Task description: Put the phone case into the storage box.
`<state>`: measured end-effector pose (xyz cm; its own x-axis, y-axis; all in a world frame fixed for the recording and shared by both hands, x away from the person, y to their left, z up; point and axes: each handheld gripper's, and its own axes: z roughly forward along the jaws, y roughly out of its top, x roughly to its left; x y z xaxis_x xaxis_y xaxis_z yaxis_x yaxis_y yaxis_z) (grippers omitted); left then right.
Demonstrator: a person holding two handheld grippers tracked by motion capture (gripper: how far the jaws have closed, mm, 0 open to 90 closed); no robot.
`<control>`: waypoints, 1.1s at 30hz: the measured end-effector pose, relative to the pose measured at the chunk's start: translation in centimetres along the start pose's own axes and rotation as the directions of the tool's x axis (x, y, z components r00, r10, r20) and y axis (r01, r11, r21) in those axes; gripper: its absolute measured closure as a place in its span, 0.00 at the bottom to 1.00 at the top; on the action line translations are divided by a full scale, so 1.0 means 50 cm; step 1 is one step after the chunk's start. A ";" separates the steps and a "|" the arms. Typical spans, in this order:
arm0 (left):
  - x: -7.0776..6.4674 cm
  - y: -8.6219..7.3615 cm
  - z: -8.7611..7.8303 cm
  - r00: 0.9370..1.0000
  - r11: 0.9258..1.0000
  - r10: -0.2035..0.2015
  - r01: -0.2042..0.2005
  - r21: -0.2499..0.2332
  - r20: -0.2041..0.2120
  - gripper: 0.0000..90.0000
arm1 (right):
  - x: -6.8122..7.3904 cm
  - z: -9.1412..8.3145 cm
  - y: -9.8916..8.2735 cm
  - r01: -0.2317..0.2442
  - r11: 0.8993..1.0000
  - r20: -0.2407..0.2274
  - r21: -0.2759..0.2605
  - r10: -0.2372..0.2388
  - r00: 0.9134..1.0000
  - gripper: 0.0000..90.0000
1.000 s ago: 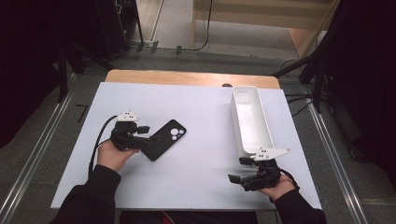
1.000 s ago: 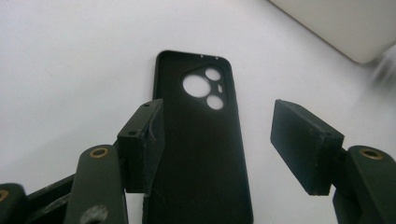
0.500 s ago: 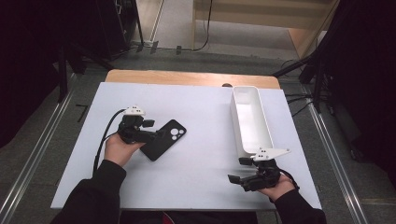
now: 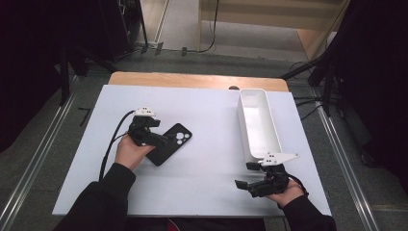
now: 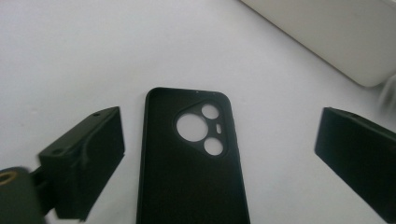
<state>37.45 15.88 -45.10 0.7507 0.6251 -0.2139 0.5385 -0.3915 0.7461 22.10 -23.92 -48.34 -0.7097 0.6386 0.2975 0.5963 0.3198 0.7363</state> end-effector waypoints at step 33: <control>-0.008 -0.050 0.065 0.996 0.996 0.063 -0.058 0.074 -0.070 0.00 | 0.001 -0.001 -0.001 -0.004 1.000 0.000 0.002 0.004 1.000 0.15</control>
<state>37.06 14.42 -48.92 0.7545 0.6449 -0.1217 0.5210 -0.4757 0.7087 22.05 -23.94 -48.32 -0.7077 0.6395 0.3003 0.5996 0.3188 0.7341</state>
